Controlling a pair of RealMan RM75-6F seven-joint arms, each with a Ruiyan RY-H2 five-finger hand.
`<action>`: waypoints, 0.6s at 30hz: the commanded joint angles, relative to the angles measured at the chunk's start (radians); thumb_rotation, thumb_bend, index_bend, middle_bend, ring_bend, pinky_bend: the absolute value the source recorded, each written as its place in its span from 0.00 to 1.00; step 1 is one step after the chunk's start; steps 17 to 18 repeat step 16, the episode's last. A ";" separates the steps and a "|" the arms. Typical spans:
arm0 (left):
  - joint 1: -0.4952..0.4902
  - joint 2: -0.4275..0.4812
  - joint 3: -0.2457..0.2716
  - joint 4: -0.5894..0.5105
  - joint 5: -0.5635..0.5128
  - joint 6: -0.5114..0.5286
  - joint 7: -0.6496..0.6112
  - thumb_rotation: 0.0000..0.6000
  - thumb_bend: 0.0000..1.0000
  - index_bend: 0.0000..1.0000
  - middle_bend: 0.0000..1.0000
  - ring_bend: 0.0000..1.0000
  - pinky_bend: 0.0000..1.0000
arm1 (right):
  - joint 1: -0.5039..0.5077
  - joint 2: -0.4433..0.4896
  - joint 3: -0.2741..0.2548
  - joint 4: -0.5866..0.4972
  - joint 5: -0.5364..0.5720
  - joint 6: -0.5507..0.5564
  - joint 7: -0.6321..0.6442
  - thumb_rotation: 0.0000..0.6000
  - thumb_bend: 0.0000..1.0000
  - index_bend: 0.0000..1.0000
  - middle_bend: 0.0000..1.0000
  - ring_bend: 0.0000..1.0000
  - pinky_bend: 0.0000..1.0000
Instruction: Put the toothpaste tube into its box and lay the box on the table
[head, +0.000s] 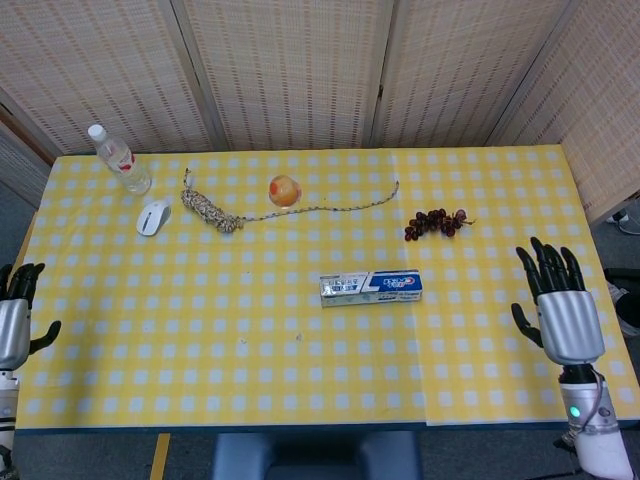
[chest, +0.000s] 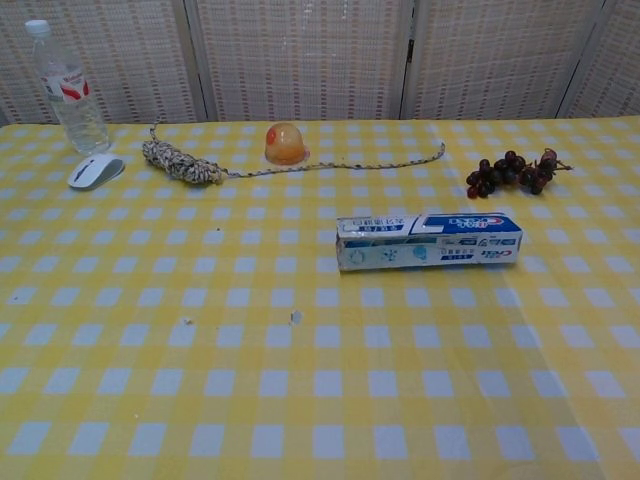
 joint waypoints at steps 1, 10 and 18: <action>0.045 -0.021 0.016 0.025 0.006 0.030 -0.056 1.00 0.29 0.14 0.13 0.00 0.00 | -0.096 -0.035 -0.029 0.107 -0.048 0.077 0.082 1.00 0.40 0.00 0.00 0.00 0.00; 0.083 -0.073 0.030 0.092 0.060 0.060 -0.085 1.00 0.29 0.14 0.13 0.00 0.00 | -0.125 -0.014 0.001 0.102 -0.066 0.056 0.102 1.00 0.40 0.00 0.00 0.00 0.00; 0.081 -0.077 0.034 0.098 0.072 0.025 -0.085 1.00 0.29 0.14 0.12 0.00 0.00 | -0.133 -0.010 0.009 0.099 -0.084 0.026 0.102 1.00 0.40 0.00 0.00 0.00 0.00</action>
